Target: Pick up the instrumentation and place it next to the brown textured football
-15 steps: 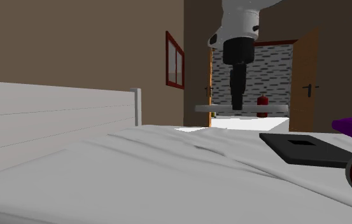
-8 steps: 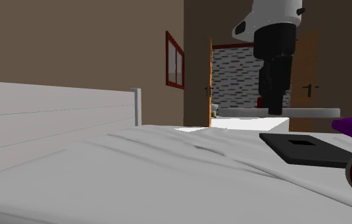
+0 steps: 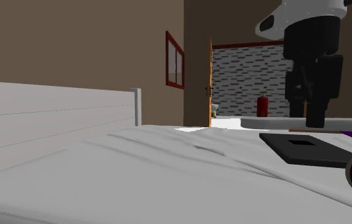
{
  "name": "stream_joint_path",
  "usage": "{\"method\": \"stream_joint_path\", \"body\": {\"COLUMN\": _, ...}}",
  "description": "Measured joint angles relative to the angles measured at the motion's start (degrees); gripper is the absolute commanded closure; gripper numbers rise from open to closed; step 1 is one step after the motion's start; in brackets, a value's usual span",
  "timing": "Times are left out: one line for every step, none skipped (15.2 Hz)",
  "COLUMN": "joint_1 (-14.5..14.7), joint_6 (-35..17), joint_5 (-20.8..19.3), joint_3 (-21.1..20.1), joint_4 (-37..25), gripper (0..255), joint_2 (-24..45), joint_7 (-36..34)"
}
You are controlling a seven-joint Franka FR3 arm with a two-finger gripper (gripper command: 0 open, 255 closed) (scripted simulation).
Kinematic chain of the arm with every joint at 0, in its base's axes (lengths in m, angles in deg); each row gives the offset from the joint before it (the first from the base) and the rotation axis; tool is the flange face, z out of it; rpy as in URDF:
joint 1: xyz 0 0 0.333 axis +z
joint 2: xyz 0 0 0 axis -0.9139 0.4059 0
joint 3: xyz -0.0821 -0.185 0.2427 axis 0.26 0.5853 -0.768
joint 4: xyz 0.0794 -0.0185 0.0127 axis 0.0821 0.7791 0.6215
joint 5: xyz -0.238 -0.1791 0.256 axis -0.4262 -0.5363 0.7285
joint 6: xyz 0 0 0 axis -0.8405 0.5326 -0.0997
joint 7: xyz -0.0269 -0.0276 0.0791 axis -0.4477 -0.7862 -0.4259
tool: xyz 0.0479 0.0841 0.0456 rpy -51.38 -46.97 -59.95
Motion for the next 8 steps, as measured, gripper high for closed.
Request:
{"method": "stream_joint_path", "body": {"joint_1": -0.01, "joint_6": -0.61, "joint_5": -0.04, "joint_3": 0.01, "joint_4": 0.70, "gripper": 255, "joint_2": -0.08, "joint_7": -0.06}}
{"method": "stream_joint_path", "body": {"joint_1": -0.11, "joint_6": -1.37, "joint_5": -0.18, "joint_3": 0.20, "joint_4": 1.48, "gripper": 255, "joint_2": -0.10, "joint_7": 0.07}}
{"method": "stream_joint_path", "body": {"joint_1": -0.10, "joint_6": -2.26, "joint_5": -0.20, "joint_3": 0.19, "joint_4": 2.39, "gripper": 255, "joint_2": -0.12, "joint_7": -0.07}}
{"method": "stream_joint_path", "body": {"joint_1": -0.15, "joint_6": -2.87, "joint_5": -0.28, "joint_3": 0.27, "joint_4": 3.05, "gripper": 255, "joint_2": -0.15, "joint_7": -0.05}}
{"method": "stream_joint_path", "body": {"joint_1": -0.20, "joint_6": -3.76, "joint_5": -0.38, "joint_3": 0.39, "joint_4": 3.95, "gripper": 255, "joint_2": -0.16, "joint_7": -0.03}}
{"method": "stream_joint_path", "body": {"joint_1": -0.20, "joint_6": -4.53, "joint_5": -0.41, "joint_3": 0.42, "joint_4": 4.63, "gripper": 255, "joint_2": -0.08, "joint_7": -0.10}}
{"method": "stream_joint_path", "body": {"joint_1": -0.22, "joint_6": -5.33, "joint_5": -0.48, "joint_3": 0.53, "joint_4": 5.30, "gripper": 255, "joint_2": 0.06, "joint_7": -0.07}}
{"method": "stream_joint_path", "body": {"joint_1": -0.30, "joint_6": -6.19, "joint_5": -0.61, "joint_3": 0.71, "joint_4": 6.04, "gripper": 255, "joint_2": 0.18, "joint_7": 0.02}}
